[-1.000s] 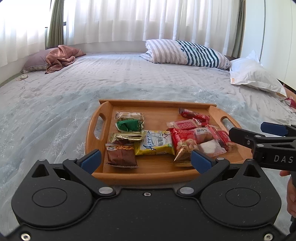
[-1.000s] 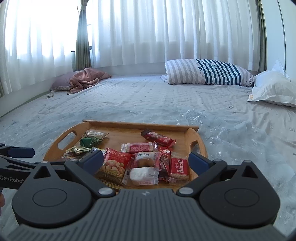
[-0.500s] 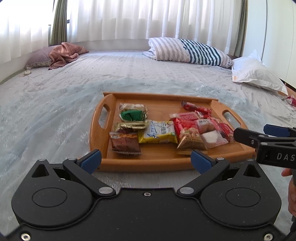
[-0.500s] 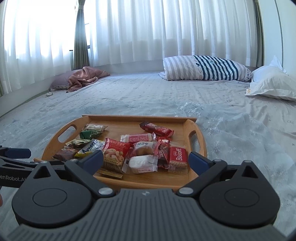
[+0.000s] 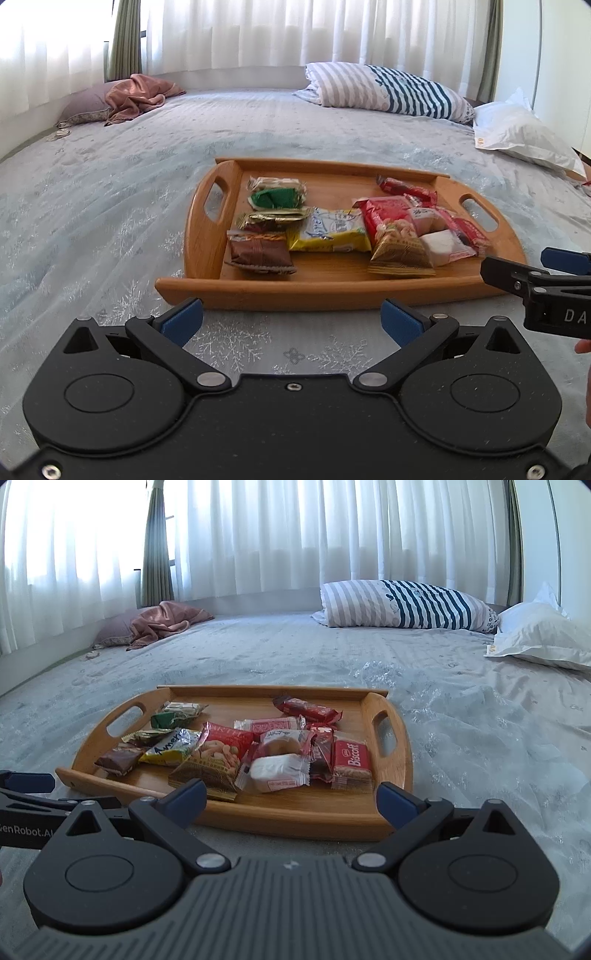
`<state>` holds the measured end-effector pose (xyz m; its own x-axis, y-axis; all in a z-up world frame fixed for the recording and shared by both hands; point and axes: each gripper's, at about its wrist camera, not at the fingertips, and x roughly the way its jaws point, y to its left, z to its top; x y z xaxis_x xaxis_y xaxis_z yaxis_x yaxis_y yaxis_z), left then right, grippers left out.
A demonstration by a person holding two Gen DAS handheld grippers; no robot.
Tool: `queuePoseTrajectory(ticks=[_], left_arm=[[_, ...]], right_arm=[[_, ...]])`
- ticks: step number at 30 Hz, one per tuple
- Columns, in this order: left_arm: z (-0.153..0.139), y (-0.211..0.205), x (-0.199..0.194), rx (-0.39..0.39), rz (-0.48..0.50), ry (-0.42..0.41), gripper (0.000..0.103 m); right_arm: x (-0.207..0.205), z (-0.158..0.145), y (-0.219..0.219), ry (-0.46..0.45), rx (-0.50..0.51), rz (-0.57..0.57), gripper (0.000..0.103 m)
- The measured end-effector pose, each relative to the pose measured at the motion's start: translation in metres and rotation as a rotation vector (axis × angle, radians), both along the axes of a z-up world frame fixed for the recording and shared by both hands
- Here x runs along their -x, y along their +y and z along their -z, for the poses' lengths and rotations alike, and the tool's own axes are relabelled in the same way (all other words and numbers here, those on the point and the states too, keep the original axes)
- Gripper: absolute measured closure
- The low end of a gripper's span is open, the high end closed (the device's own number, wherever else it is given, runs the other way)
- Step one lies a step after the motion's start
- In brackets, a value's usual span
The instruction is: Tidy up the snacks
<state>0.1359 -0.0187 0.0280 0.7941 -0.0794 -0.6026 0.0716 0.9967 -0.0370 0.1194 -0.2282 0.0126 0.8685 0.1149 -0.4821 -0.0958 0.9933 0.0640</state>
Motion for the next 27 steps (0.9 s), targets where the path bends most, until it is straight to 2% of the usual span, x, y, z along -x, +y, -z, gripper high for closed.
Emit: queuePoseTrajectory(ticks=[11, 19, 27], left_arm=[[0.018, -0.001, -0.006, -0.028, -0.023, 0.004, 0.000], [0.023, 0.000, -0.004, -0.023, -0.019, 0.011, 0.000], [0.032, -0.002, -0.002, -0.032, -0.019, 0.024, 0.000]], right_arm=[[-0.001, 0.022, 0.002, 0.044, 0.017, 0.011, 0.000], [0.003, 0.022, -0.002, 0.063, -0.020, 0.020, 0.000], [0.001, 0.034, 0.000, 0.120, -0.018, 0.022, 0.000]])
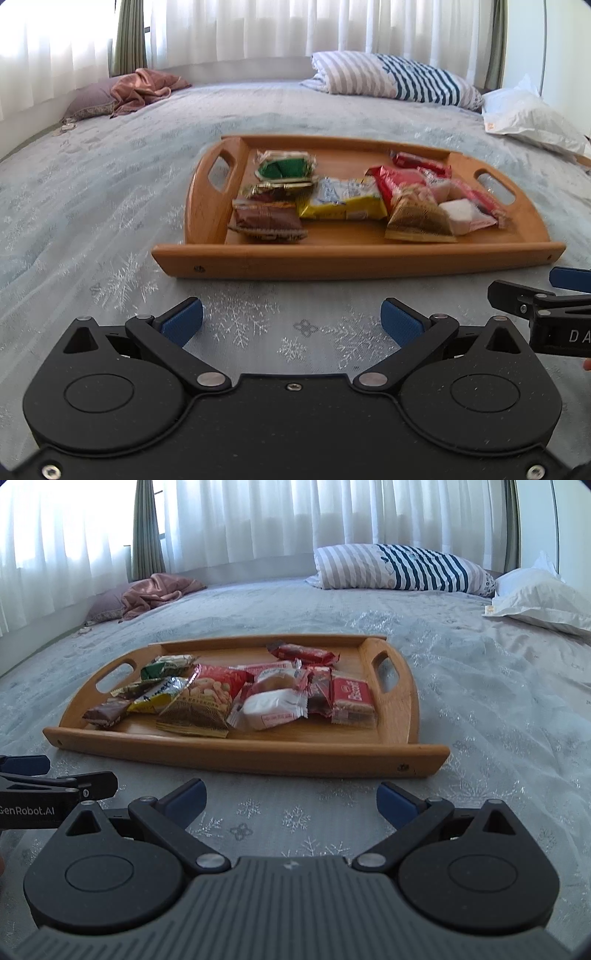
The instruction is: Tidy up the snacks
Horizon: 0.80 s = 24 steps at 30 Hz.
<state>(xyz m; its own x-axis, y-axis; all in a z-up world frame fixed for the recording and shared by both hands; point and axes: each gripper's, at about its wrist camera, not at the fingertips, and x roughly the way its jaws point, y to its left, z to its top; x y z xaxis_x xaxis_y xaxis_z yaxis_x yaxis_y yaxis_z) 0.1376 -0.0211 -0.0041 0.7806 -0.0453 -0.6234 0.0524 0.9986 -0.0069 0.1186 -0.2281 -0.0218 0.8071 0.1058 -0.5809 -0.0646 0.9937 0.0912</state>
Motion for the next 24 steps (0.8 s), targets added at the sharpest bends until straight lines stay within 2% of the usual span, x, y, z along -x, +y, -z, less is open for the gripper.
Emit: queuePoseTrajectory(ticks=[3, 8, 13, 18, 24], left_arm=[[0.003, 0.001, -0.002, 0.008, -0.002, 0.005, 0.000], [0.007, 0.000, -0.002, -0.004, -0.001, 0.005, 0.000], [0.011, -0.001, -0.002, -0.004, -0.002, -0.006, 0.000], [0.012, 0.001, 0.000, 0.007, -0.002, -0.014, 0.000], [0.012, 0.002, 0.001, 0.009, -0.002, -0.014, 0.000]], right_arm=[[-0.004, 0.004, 0.000, 0.032, 0.004, 0.000, 0.000], [-0.004, 0.009, 0.012, 0.031, 0.083, -0.004, 0.000], [-0.001, 0.011, 0.007, 0.015, 0.049, -0.004, 0.000], [0.003, 0.013, 0.013, 0.004, 0.082, -0.006, 0.000], [0.003, 0.011, 0.011, 0.007, 0.069, -0.007, 0.000]])
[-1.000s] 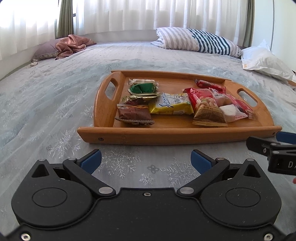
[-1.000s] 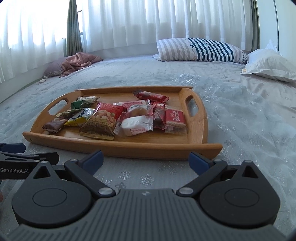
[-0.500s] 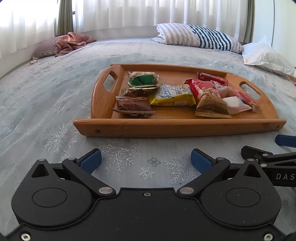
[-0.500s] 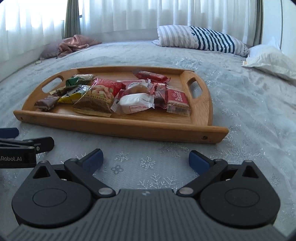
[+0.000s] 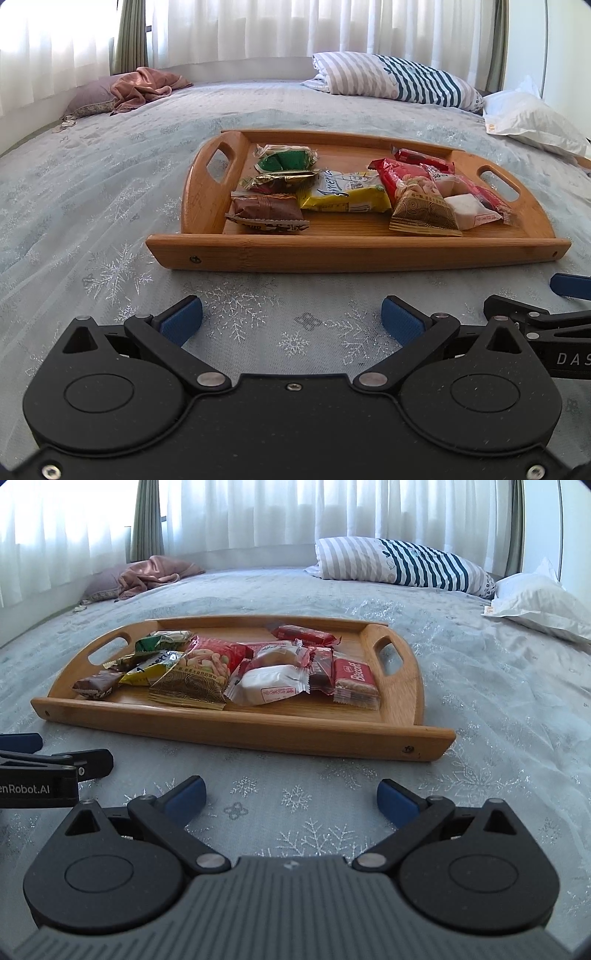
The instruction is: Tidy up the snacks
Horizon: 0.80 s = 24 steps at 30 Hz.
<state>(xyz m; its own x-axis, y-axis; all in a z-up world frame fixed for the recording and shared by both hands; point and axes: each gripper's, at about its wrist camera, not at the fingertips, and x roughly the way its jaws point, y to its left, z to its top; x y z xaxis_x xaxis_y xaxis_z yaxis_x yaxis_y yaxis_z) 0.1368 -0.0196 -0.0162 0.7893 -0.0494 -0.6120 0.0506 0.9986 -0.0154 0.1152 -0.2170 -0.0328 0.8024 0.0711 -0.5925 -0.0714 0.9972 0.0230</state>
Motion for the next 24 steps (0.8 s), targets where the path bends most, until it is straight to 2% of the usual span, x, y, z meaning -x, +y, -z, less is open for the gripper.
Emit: queuePoseTrajectory(ticks=[24], left_arm=[[-0.0007, -0.0008, 0.0010, -0.002, 0.000, -0.003, 0.000]], right_arm=[[0.0003, -0.0005, 0.0001, 0.001, 0.001, 0.000, 0.000]])
